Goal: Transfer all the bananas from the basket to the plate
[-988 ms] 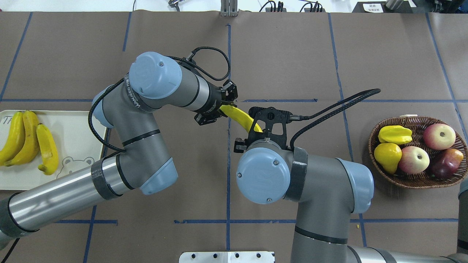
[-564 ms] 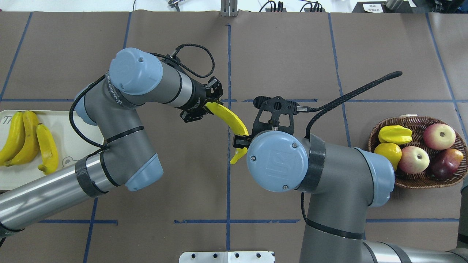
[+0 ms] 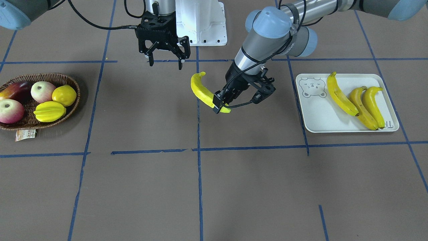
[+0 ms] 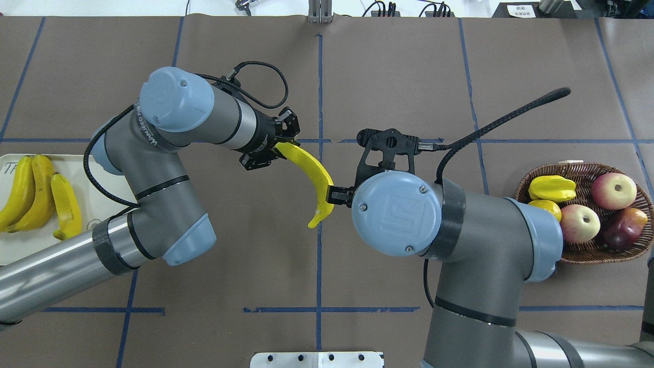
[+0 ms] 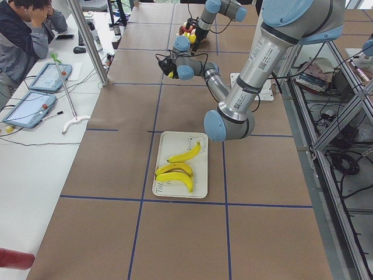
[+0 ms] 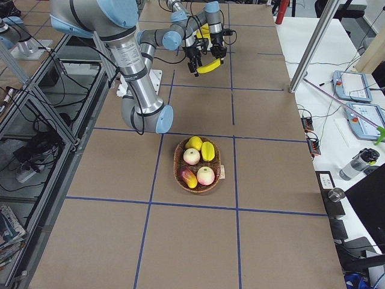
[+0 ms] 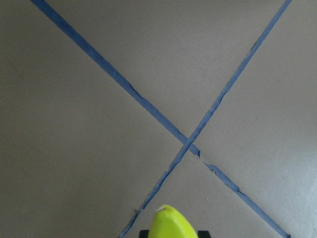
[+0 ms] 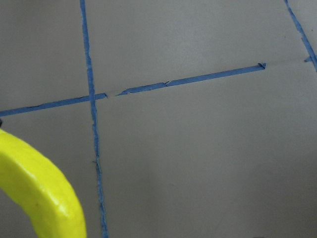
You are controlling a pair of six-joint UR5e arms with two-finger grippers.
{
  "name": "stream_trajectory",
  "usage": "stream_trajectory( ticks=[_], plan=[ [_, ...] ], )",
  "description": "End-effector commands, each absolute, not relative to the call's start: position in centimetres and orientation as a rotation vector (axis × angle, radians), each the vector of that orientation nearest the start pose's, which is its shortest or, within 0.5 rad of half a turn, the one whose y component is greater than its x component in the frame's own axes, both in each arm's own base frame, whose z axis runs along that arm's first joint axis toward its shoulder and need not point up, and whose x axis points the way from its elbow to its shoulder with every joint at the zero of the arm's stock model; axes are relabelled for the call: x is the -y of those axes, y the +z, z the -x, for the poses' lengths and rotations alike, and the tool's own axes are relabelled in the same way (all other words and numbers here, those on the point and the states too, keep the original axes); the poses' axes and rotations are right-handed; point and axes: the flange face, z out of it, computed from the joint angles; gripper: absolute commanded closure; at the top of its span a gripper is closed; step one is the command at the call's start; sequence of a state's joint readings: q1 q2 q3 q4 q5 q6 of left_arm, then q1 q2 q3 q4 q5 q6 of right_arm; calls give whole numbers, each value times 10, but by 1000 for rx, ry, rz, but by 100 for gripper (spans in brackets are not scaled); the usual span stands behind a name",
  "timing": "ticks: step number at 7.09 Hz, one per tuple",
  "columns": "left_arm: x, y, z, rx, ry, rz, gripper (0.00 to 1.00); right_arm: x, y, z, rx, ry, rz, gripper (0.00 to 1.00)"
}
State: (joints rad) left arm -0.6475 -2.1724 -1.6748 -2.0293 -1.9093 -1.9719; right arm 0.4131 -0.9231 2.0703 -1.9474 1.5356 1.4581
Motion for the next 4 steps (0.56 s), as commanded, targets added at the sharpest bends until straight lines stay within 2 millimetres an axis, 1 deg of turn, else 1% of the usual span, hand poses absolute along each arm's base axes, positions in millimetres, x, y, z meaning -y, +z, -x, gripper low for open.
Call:
stream_trajectory(
  ticks=[1,2,3,4],
  plan=[
    [485,224,-401,-1133,-702,172,100,390,167,418,723,237,-164,0],
    [479,239,-370,-1059,-675,163,100,406,184,397,712,189,-137,0],
    [466,269,-354,-980,-635,149,100,417,201,381,694,154,-126,0],
    [465,312,-334,-906,-632,147,100,419,217,368,671,121,-139,0]
  ],
)
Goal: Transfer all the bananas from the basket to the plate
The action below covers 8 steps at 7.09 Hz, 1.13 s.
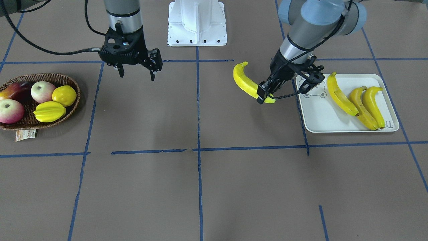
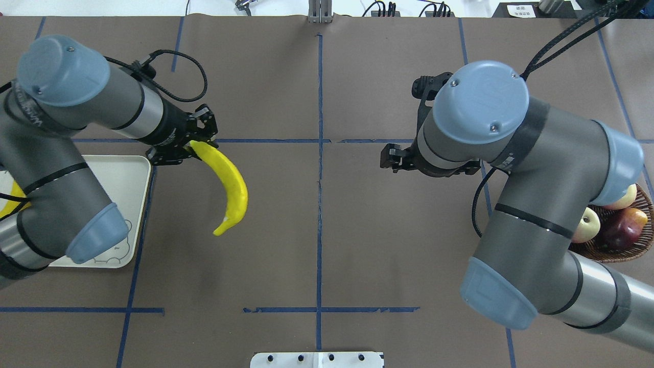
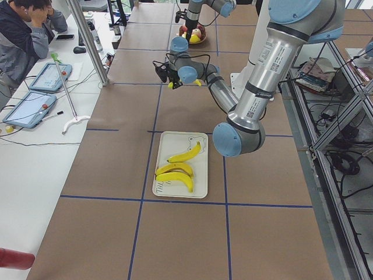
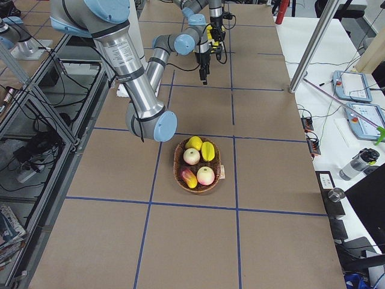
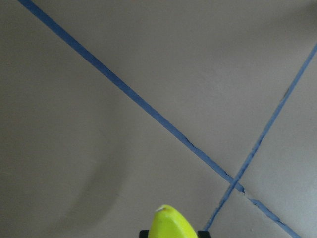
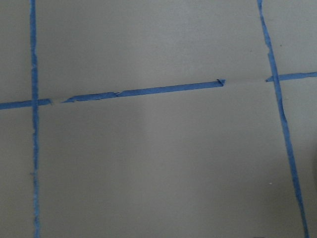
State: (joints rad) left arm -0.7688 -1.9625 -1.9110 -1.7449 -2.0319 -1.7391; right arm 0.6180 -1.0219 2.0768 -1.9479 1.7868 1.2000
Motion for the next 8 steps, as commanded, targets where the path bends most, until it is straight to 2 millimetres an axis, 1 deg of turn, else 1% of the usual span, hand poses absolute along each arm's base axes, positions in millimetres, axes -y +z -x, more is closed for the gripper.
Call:
stream_trajectory(
  ticks=[1,2,3,4,5,6,7,8],
  plan=[
    [464,357,-311,-848,-650,151,100,418,225,366,659,107,-139,0],
    [470,381,-287,-815,-635,119,100,418,226,367,657,106,-139,0],
    [472,401,-276,-785,-610,106,100,418,228,368,652,105,-138,0],
    [476,429,-277,-751,-593,109,100,418,227,369,654,104,-137,0],
    [487,454,-282,-770,-589,94,100,417,228,369,650,104,-138,0],
    [498,484,-286,-796,-584,75,100,418,229,370,650,104,-140,0],
    [506,500,-282,-813,-586,57,100,417,226,369,657,103,-141,0],
    [512,504,-273,-808,-567,38,94,417,226,369,657,104,-140,0]
  ],
)
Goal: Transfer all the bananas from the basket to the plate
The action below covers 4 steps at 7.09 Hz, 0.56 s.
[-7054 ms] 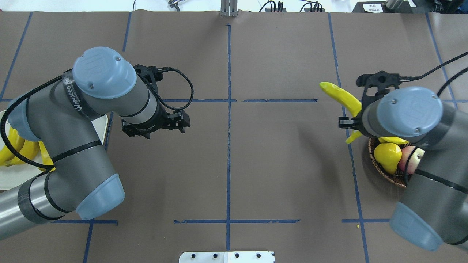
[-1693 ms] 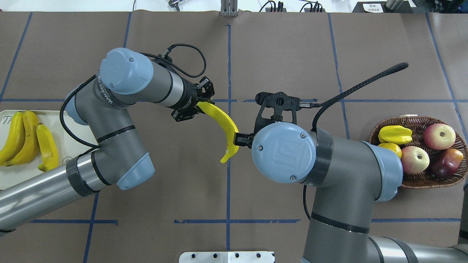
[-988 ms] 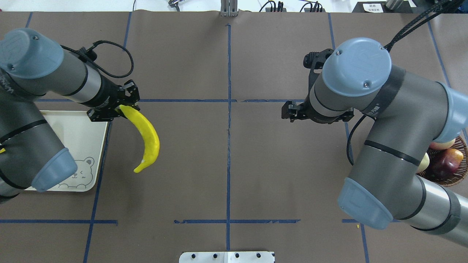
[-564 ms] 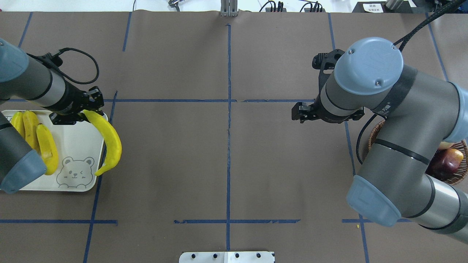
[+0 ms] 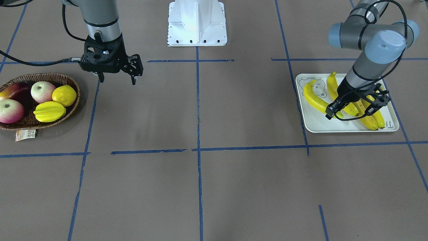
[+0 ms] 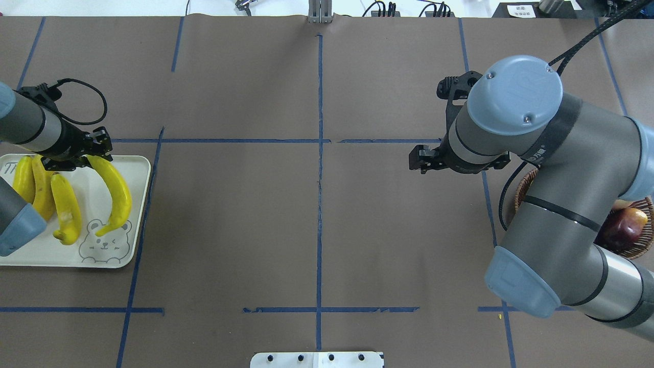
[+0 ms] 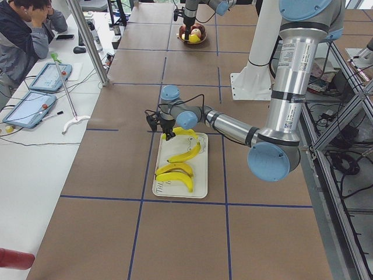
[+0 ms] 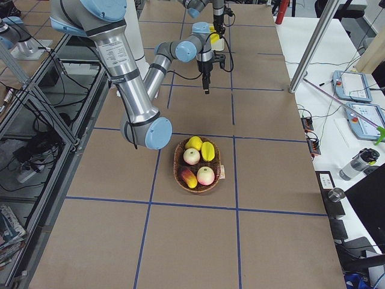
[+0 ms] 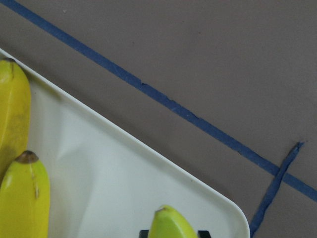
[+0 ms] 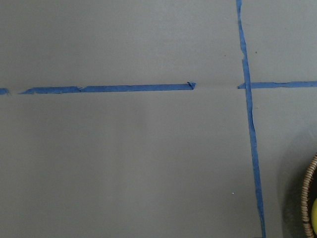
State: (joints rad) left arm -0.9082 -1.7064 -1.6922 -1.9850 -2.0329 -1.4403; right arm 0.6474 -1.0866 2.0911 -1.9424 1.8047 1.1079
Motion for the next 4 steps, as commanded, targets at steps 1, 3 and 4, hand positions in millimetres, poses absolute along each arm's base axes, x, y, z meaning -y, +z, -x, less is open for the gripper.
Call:
stream_trajectory(
  ticks=[1,3,4],
  plan=[
    [514,515,-258,-794,-512,9,48,416,225,368,658,105,-140,0],
    [505,522,-252,-786,-427,-22,0,416,226,368,658,109,-137,0],
    [504,504,-248,-807,-418,-40,0,418,225,365,658,107,-140,0]
  ],
)
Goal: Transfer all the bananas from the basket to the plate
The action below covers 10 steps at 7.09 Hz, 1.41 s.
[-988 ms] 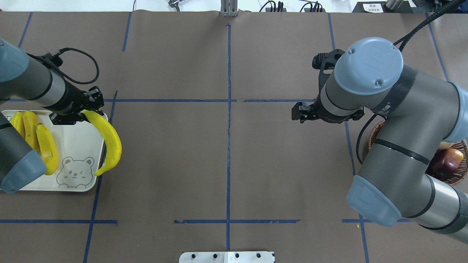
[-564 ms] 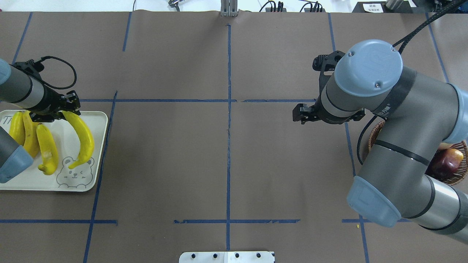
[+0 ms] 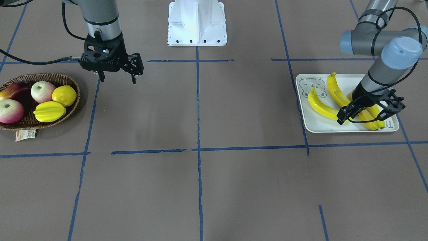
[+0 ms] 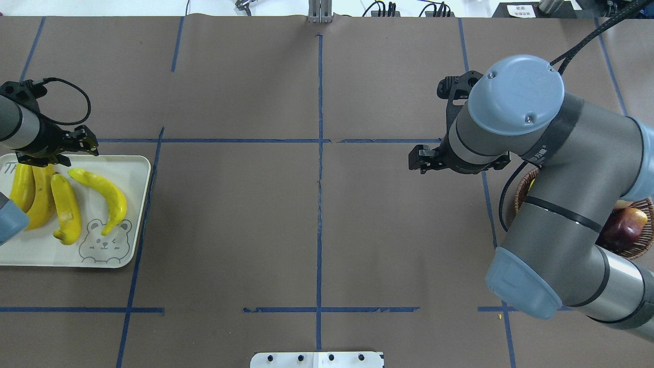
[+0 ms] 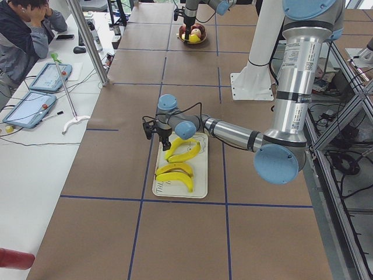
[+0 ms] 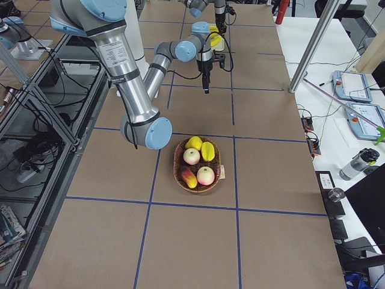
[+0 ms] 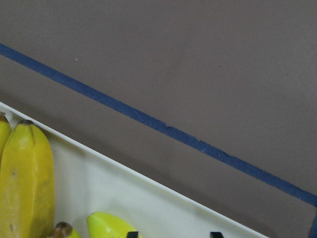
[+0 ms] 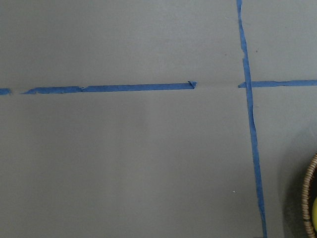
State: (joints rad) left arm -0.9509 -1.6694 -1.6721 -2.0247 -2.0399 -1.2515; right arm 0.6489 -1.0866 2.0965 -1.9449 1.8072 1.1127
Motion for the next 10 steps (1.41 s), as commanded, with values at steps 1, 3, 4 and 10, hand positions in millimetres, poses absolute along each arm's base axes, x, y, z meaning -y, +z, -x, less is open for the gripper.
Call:
stream_trajectory(
  ticks=[1,3,4,10],
  plan=[
    [499,470,-242,-845,-367,-50,0,428,230,353,648,96,-148,0],
    [493,430,-182,-758,-118,-69,0,454,265,300,649,1,-107,0],
    [488,418,-150,-697,10,-85,0,464,293,264,634,-59,-101,0],
    [489,576,33,-646,299,-27,0,453,557,-34,681,-451,-46,0]
  ],
)
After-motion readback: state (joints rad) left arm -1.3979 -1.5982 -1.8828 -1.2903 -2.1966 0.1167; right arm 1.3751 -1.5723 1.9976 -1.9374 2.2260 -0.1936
